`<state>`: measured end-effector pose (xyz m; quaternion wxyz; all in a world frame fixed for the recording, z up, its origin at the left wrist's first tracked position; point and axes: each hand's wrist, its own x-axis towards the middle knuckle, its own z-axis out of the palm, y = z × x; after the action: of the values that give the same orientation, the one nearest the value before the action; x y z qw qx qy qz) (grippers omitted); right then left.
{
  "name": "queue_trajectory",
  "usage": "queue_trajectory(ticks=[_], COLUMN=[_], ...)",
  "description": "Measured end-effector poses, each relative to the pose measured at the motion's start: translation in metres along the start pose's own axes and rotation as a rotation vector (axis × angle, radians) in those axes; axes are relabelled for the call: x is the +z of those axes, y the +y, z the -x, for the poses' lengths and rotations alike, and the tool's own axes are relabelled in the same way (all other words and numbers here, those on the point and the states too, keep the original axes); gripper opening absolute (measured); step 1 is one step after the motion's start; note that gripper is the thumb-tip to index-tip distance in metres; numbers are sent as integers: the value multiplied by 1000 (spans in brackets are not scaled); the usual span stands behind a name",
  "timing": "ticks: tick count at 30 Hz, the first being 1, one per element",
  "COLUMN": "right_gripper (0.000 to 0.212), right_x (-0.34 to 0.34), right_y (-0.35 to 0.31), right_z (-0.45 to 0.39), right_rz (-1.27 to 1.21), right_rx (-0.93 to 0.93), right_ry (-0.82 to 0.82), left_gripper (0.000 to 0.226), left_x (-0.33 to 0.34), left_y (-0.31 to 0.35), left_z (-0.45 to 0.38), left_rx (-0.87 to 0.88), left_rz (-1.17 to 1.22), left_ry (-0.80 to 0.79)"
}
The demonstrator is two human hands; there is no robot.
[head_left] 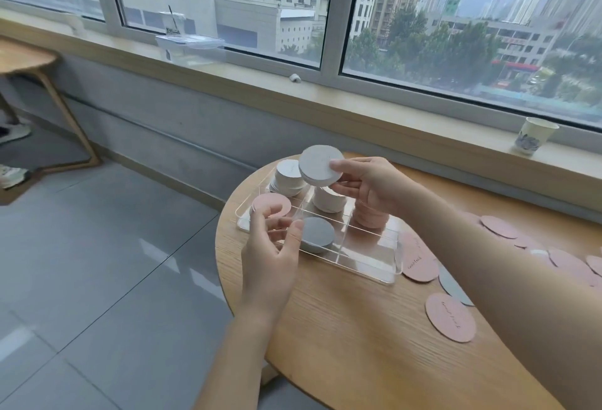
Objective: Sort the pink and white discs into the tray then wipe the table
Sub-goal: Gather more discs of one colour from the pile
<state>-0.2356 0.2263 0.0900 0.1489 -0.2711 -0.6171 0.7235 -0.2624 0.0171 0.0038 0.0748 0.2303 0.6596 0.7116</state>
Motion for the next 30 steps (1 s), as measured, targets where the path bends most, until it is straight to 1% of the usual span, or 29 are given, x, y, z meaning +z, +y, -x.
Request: queue_trajectory(ticks=[3, 6, 10, 18, 23, 26, 30], right_gripper=[23, 31, 34, 39, 37, 29, 30], right_x=[4, 9, 17, 27, 24, 9, -22], right_y=[-8, -12, -12, -11, -20, -26, -18], right_z=[-35, -61, -80, -97, -77, -42, 14], right_rz=[34, 64, 60, 118, 98, 70, 73], right_rx=[31, 66, 84, 112, 93, 69, 72], right_ry=[17, -2, -43, -60, -76, -62, -57], left_gripper=[24, 23, 23, 23, 27, 27, 27], left_x=[1, 5, 12, 18, 19, 20, 23], left_y=[-4, -9, -11, -12, -14, -13, -10], left_z=[-2, -4, -7, -3, 2, 4, 7], left_rx=[-5, 5, 16, 13, 23, 21, 15], left_rz=[12, 13, 25, 35, 10, 15, 40], left_ry=[27, 40, 58, 11, -29, -51, -50])
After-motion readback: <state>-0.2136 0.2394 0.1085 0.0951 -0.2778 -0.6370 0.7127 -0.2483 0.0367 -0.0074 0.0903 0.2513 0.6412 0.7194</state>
